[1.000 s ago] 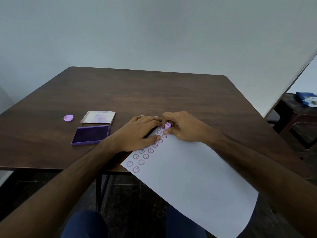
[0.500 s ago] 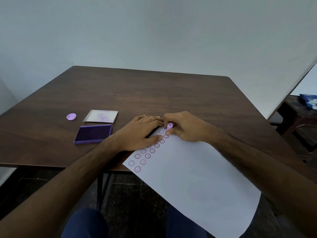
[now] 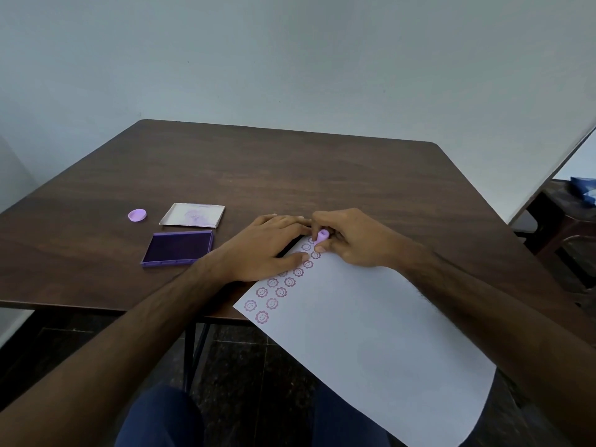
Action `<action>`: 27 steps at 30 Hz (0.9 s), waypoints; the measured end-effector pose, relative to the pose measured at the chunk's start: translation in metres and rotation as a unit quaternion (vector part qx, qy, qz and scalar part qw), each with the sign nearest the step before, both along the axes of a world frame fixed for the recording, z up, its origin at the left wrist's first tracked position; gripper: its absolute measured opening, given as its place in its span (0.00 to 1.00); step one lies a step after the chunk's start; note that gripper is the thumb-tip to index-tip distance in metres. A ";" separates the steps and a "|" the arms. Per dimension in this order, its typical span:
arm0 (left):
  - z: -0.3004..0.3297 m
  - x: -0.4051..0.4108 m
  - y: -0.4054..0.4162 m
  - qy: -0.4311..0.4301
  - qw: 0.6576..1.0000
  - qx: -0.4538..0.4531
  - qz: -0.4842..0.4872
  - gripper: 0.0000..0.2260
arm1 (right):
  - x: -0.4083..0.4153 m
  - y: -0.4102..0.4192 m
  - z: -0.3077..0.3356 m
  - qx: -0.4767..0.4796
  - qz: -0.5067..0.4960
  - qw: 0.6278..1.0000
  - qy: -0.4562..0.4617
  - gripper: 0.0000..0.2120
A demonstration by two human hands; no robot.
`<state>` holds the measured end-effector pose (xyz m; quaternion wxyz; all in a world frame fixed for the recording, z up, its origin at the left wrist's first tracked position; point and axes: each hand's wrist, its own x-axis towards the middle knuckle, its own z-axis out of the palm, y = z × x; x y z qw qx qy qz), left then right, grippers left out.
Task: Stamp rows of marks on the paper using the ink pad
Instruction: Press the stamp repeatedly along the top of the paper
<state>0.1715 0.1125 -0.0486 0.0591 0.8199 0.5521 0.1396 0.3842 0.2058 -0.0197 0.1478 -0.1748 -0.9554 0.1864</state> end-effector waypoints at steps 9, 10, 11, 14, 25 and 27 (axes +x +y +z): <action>0.003 0.002 -0.003 0.008 1.000 0.007 0.002 0.23 | 0.009 0.002 0.005 -0.094 -0.001 0.995 0.018 0.02; 0.003 0.003 -0.003 0.008 1.000 0.007 0.002 0.23 | 0.012 0.002 0.007 -0.155 -0.014 0.986 0.057 0.03; 0.004 0.004 -0.003 0.006 1.000 0.006 0.000 0.23 | 0.016 0.003 0.009 -0.223 -0.026 0.968 0.111 0.05; 0.006 0.004 -0.003 0.004 1.000 -0.007 -0.002 0.23 | 0.026 0.008 0.013 -0.384 -0.024 0.892 0.238 0.06; -0.001 0.000 0.005 -0.012 1.000 -0.010 0.009 0.23 | 0.029 0.004 -0.023 -0.371 -0.109 0.877 0.285 0.07; 0.000 0.000 0.007 -0.018 1.000 -0.001 0.019 0.22 | 0.021 0.007 -0.025 -0.337 -0.147 0.886 0.282 0.06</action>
